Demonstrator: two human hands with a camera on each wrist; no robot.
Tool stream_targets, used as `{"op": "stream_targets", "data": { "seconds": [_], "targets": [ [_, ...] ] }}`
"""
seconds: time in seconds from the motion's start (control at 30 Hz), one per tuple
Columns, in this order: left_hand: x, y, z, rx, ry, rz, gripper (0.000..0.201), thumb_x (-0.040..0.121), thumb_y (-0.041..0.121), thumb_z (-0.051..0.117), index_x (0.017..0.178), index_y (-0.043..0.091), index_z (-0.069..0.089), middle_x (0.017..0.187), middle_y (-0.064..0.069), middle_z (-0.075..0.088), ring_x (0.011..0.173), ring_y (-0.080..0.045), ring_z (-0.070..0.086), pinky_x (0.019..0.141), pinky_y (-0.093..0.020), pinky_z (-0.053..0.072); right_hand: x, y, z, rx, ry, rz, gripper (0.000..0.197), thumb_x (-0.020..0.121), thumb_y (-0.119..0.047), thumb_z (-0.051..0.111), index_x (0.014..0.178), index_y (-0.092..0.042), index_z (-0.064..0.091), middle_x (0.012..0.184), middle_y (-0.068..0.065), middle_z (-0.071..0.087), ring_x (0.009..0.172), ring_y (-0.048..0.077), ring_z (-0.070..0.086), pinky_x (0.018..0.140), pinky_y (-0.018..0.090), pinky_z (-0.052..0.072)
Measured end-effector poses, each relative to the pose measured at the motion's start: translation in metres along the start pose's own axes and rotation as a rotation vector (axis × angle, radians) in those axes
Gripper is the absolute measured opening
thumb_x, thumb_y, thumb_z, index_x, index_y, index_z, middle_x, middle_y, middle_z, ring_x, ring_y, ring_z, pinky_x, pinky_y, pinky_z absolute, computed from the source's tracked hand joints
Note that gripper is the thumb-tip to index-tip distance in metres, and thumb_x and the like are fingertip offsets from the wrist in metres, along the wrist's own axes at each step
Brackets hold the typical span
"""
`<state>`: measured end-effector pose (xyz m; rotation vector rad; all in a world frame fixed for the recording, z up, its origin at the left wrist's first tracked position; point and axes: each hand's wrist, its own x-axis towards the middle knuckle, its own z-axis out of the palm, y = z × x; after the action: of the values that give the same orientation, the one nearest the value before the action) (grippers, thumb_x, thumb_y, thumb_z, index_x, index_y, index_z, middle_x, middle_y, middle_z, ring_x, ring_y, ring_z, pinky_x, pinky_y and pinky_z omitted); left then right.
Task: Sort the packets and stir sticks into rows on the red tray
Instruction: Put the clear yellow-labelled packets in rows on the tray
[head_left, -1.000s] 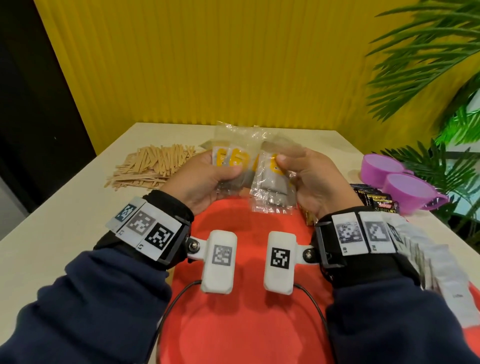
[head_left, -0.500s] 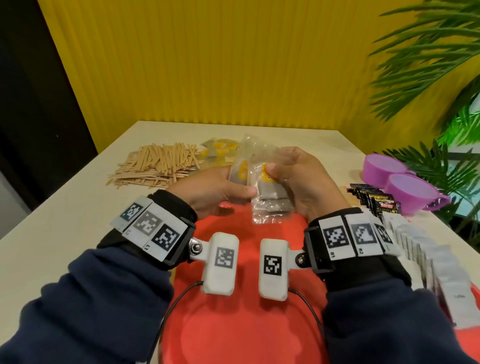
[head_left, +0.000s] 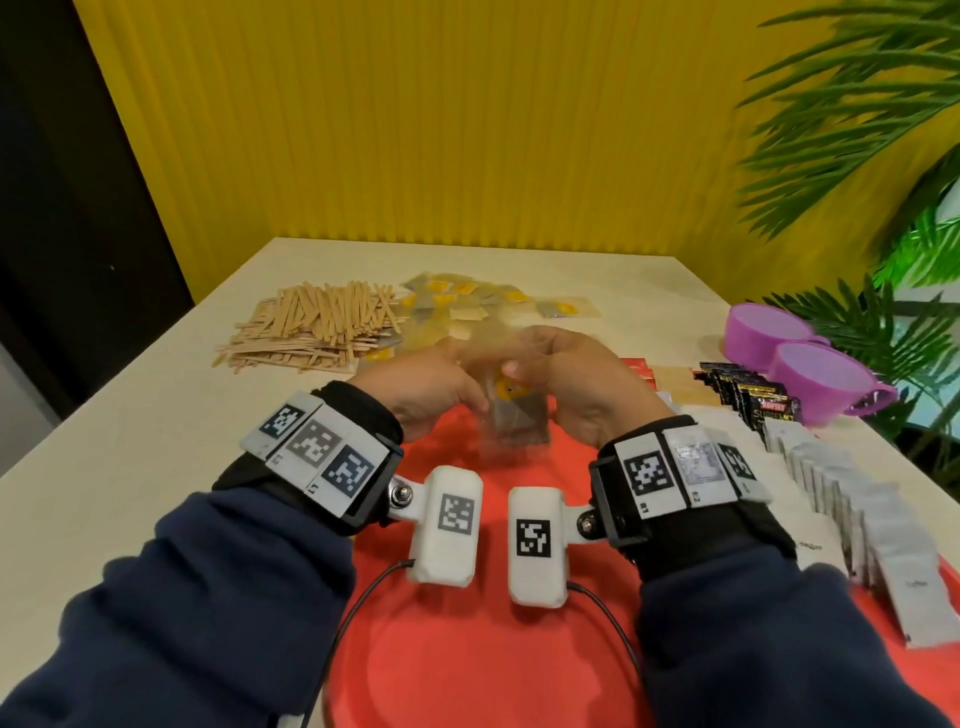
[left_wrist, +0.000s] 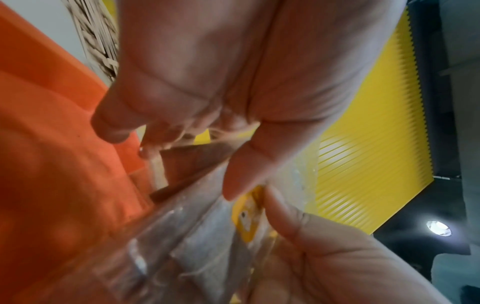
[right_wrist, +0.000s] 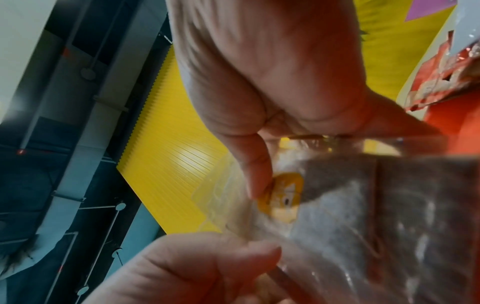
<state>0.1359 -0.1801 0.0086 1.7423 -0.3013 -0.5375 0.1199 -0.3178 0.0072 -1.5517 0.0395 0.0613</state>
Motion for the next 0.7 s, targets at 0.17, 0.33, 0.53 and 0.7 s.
{"op": "stream_targets", "data": {
  "seconds": [0.17, 0.33, 0.53, 0.7],
  "targets": [
    [0.001, -0.005, -0.003, 0.019, -0.012, -0.063, 0.058, 0.072, -0.026, 0.037, 0.115, 0.005, 0.06, 0.106, -0.014, 0.064, 0.062, -0.01, 0.062, 0.042, -0.013, 0.043, -0.006, 0.003, -0.001, -0.168, -0.154, 0.14, 0.034, 0.089, 0.014, 0.04, 0.083, -0.014, 0.059, 0.055, -0.011, 0.063, 0.049, -0.002, 0.055, 0.038, 0.007, 0.036],
    [0.004, -0.01, -0.005, 0.019, 0.018, -0.126, 0.054, 0.069, -0.026, 0.045, 0.116, -0.002, 0.057, 0.09, -0.02, 0.064, 0.069, -0.026, 0.059, 0.044, -0.02, 0.045, -0.011, 0.002, -0.002, -0.297, -0.208, 0.198, 0.045, 0.086, 0.016, 0.048, 0.118, -0.015, 0.055, 0.097, 0.002, 0.064, 0.07, 0.005, 0.056, 0.037, 0.012, 0.042],
    [0.005, -0.01, -0.004, 0.002, 0.002, -0.149, 0.046, 0.078, -0.021, 0.047, 0.115, 0.005, 0.058, 0.091, -0.009, 0.063, 0.084, -0.022, 0.057, 0.065, -0.027, 0.043, -0.005, 0.004, -0.004, -0.51, -0.232, 0.251, 0.059, 0.08, 0.004, 0.063, 0.129, -0.026, 0.051, 0.119, 0.005, 0.061, 0.079, 0.013, 0.055, 0.057, 0.03, 0.044],
    [0.004, -0.006, 0.0, -0.106, 0.016, -0.188, 0.033, 0.082, -0.017, 0.046, 0.099, 0.006, 0.061, 0.079, -0.008, 0.066, 0.076, -0.02, 0.059, 0.064, -0.026, 0.049, -0.003, 0.0, -0.005, -0.598, -0.192, 0.244, 0.055, 0.076, -0.003, 0.069, 0.124, -0.025, 0.055, 0.106, 0.009, 0.064, 0.086, 0.021, 0.057, 0.076, 0.038, 0.045]
  ]
}}
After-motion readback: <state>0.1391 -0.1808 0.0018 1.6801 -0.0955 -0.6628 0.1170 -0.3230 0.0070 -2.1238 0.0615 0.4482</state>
